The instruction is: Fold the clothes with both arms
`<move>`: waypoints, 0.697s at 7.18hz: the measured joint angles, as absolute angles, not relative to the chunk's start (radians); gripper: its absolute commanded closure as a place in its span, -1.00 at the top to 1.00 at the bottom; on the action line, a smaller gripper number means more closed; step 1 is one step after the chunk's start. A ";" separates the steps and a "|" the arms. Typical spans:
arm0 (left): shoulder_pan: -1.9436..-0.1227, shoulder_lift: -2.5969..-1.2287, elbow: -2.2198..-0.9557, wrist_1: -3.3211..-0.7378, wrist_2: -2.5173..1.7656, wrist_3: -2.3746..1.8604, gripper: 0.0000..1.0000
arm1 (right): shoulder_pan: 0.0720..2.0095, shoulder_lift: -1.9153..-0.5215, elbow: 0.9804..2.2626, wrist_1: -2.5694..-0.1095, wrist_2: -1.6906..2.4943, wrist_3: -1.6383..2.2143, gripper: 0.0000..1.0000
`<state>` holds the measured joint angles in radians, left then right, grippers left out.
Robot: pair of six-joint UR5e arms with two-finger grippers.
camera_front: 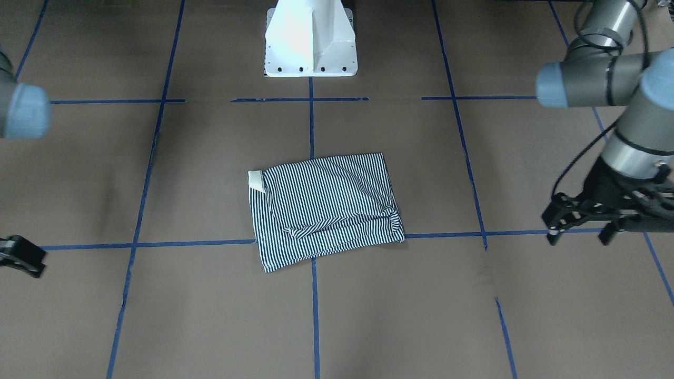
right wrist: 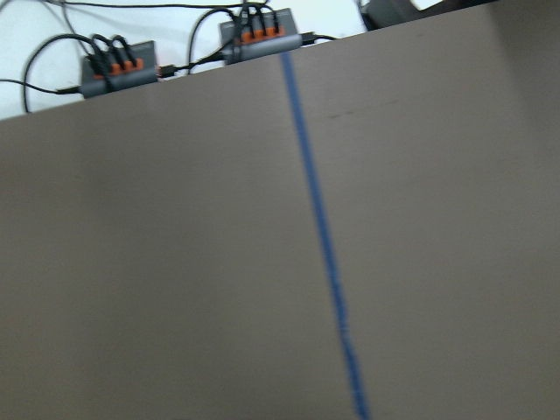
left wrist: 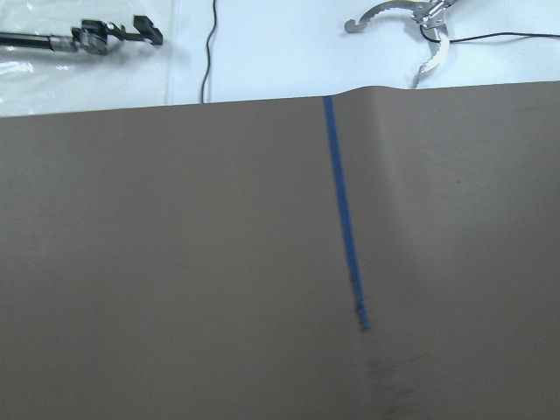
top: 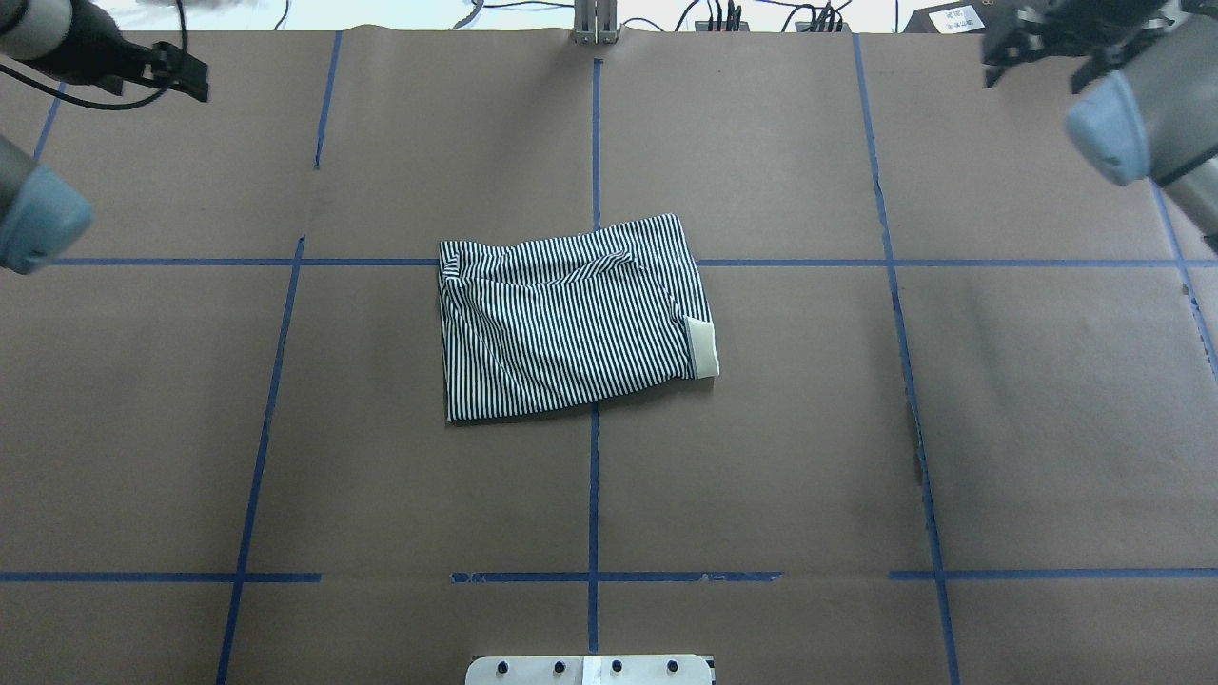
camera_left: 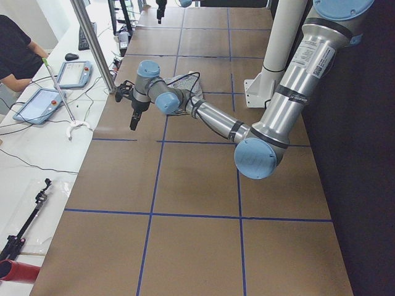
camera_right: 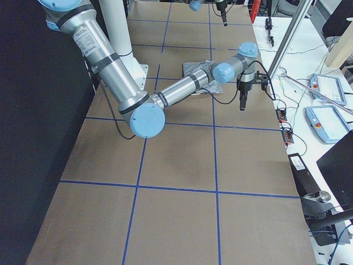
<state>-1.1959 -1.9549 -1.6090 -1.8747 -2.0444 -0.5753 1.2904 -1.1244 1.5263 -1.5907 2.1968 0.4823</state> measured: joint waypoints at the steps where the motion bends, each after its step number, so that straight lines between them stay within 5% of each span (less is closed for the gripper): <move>1: -1.272 -1.903 -1.608 -1.866 -2.092 -0.402 1.00 | 1.381 -1.208 1.535 -1.644 2.234 0.236 1.00; 5: -1.481 -1.704 -1.614 -1.791 -2.236 0.165 1.00 | 1.606 -1.461 1.663 -1.915 2.310 -0.333 1.00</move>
<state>-1.4813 -1.7042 -1.6137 -1.7911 -2.2361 0.1653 1.6063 -1.4610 1.6633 -1.9145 2.3097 -0.3331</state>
